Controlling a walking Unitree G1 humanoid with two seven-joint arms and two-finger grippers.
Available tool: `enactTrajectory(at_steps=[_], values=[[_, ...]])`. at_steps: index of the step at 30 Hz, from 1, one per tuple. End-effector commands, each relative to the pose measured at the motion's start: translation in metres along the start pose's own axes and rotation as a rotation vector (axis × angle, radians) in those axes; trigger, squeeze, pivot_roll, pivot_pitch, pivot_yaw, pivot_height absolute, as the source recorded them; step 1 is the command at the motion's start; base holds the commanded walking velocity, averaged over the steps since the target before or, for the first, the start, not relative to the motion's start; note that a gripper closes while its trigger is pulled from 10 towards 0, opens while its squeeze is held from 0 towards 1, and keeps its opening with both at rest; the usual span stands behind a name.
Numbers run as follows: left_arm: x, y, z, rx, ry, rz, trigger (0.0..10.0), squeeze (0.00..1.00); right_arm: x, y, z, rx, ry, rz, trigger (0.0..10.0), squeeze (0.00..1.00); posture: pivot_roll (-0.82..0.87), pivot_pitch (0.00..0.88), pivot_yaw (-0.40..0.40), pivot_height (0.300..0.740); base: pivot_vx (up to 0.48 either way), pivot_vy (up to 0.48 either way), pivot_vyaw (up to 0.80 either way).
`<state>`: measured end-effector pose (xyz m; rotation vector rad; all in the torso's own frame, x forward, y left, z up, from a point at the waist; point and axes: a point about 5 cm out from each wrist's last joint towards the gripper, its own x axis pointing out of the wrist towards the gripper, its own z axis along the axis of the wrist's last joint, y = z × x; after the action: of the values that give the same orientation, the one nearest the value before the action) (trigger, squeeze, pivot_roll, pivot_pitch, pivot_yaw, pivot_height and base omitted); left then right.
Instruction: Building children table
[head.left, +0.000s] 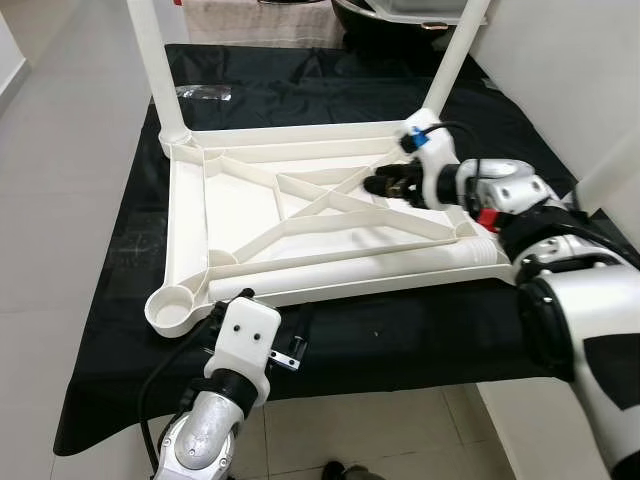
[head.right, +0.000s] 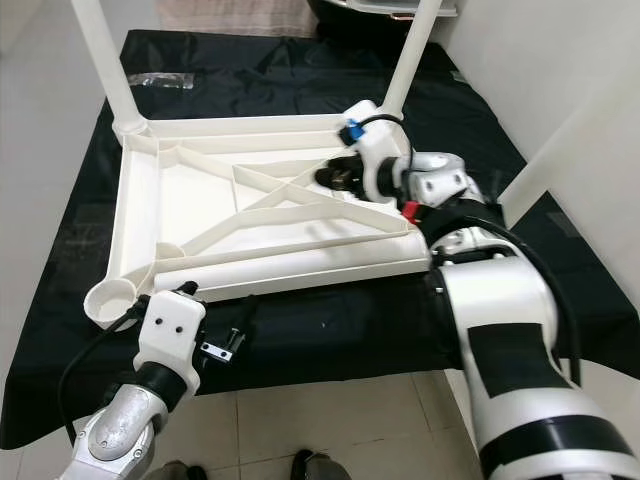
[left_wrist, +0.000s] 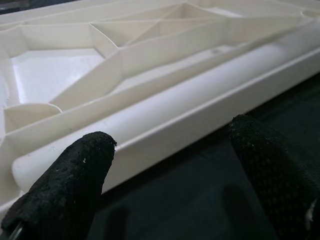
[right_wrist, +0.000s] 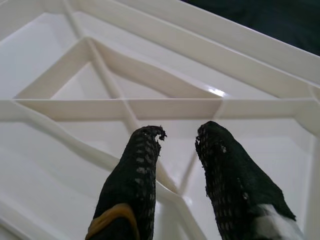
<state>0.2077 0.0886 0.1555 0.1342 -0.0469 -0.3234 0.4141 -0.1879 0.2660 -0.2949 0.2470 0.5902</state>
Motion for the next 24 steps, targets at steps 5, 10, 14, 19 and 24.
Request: enactTrajectory(at_steps=[5,10,14,19,24], values=[[-0.002,-0.003,-0.013,0.07,0.066,-0.071,10.0,0.0,-0.01,-0.015,-0.015,0.099,0.006,-0.133,10.0,0.0,0.06,0.143,-0.105,0.74,0.0,0.0,0.0],[-0.001,-0.002,-0.012,0.071,0.058,-0.073,10.0,0.0,-0.021,-0.03,-0.029,0.2,0.072,-0.287,10.0,0.0,0.06,0.134,-0.098,0.74,0.0,0.0,0.0],[0.0,-0.004,-0.013,0.075,0.059,-0.08,10.0,0.0,-0.035,-0.036,-0.054,0.323,0.176,-0.288,10.0,0.0,0.05,0.126,-0.09,0.74,0.0,0.0,0.0],[-0.001,-0.003,-0.015,0.079,0.062,-0.082,10.0,0.0,-0.042,-0.039,-0.066,0.338,0.219,-0.276,10.0,0.0,0.05,0.123,-0.089,0.74,0.0,0.0,0.0],[-0.001,-0.002,-0.017,0.083,0.067,-0.081,10.0,0.0,-0.06,-0.051,-0.081,0.347,0.229,-0.313,10.0,0.0,0.05,0.127,-0.084,0.74,0.0,0.0,0.0]])
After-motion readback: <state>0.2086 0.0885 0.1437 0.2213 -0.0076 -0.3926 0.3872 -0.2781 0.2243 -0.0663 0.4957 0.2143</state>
